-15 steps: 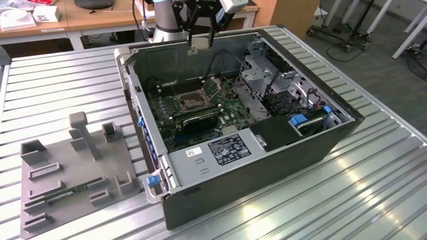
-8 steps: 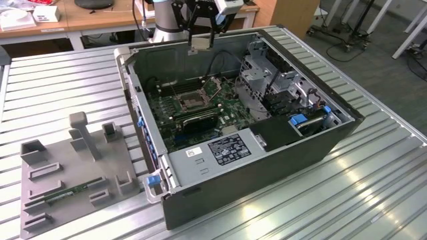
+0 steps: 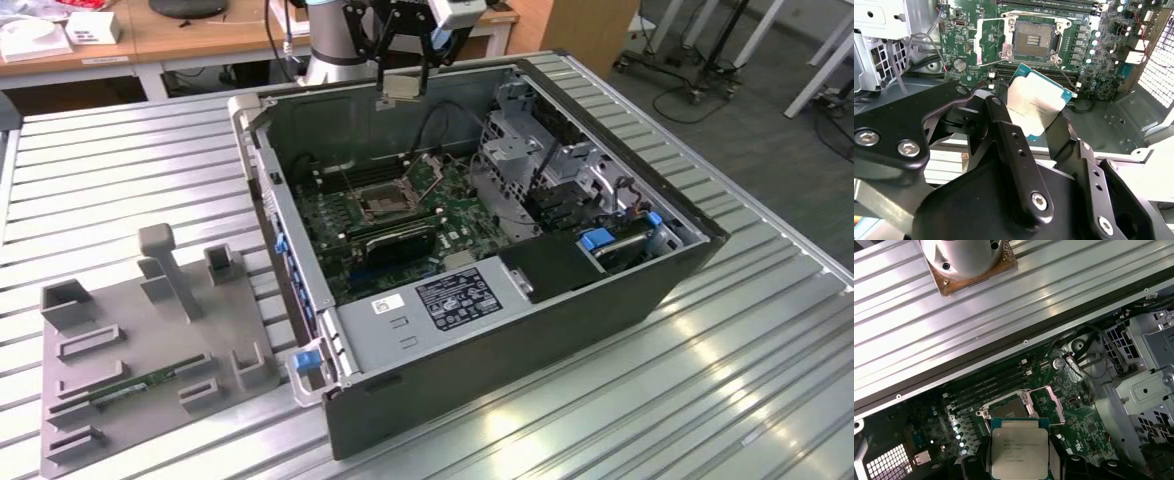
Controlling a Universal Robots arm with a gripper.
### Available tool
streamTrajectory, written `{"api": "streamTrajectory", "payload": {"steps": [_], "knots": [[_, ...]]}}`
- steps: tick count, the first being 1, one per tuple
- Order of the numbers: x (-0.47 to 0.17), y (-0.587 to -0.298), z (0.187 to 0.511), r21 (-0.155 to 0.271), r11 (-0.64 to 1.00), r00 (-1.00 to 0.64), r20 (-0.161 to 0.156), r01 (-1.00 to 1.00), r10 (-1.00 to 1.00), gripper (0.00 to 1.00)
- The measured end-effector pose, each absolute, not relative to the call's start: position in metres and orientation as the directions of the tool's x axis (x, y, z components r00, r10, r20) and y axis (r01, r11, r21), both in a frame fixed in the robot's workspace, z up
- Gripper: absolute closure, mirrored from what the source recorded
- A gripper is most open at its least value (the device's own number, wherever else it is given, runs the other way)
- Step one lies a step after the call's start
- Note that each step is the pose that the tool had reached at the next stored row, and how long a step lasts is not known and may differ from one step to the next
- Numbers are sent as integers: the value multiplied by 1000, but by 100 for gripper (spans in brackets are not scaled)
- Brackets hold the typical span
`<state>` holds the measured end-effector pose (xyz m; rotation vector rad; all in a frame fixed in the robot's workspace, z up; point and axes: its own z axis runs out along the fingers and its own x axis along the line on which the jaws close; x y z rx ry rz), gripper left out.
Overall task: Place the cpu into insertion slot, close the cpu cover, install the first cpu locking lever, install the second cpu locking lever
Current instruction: 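Place the cpu into insertion slot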
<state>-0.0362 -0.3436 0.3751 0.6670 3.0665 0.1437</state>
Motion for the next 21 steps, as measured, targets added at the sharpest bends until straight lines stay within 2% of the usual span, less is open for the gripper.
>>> {"api": "streamTrajectory", "payload": {"steps": [21], "knots": [[-36,-344,373,89,762,-766,19,642,643,46]]}}
